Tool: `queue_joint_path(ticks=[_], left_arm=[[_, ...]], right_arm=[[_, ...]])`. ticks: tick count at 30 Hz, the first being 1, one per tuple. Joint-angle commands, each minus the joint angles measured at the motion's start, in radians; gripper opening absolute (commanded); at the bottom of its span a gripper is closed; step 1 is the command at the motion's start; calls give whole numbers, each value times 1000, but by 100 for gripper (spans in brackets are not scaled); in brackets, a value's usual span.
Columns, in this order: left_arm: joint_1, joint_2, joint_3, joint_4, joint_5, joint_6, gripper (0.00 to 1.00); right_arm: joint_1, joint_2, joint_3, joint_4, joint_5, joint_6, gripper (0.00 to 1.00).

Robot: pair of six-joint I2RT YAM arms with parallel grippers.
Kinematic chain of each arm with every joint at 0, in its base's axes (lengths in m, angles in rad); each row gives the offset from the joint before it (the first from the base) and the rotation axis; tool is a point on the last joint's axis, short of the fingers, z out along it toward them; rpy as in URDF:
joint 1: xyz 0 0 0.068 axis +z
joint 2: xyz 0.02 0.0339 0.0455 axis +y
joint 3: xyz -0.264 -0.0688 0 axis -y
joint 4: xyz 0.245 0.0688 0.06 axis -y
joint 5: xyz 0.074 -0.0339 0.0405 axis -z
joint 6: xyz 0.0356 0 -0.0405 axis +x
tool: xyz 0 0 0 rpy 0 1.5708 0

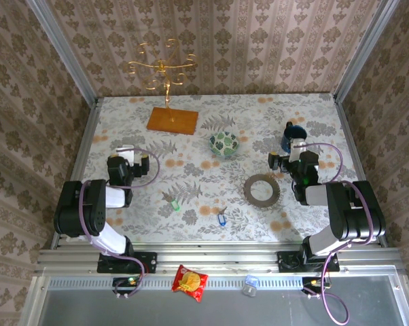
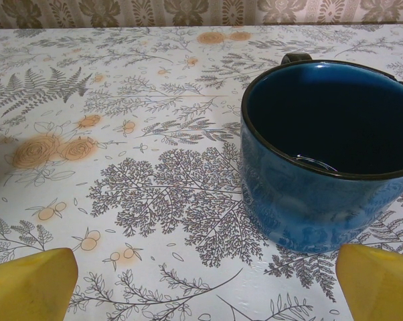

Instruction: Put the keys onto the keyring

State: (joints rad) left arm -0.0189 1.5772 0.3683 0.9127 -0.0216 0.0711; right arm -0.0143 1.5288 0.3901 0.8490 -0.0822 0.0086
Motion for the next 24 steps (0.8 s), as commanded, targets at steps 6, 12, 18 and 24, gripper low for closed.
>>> queue_joint_path(ticks=[6,12,18,24], left_arm=[[5,-34,8,29,25,-1,100],[5,-267,16,-174,-22,-21,100],[-1,-404,79,-308,-10,-47,100],[-3,-483,121,-464,75,-159,100]], right_arm=[[-1,-16,19,-10,-7,6,100],[2,-214,183,-455,9,45,100],[1,-316,251,-665,22,300,100],[-1,-372,293,-924,39,551,92]])
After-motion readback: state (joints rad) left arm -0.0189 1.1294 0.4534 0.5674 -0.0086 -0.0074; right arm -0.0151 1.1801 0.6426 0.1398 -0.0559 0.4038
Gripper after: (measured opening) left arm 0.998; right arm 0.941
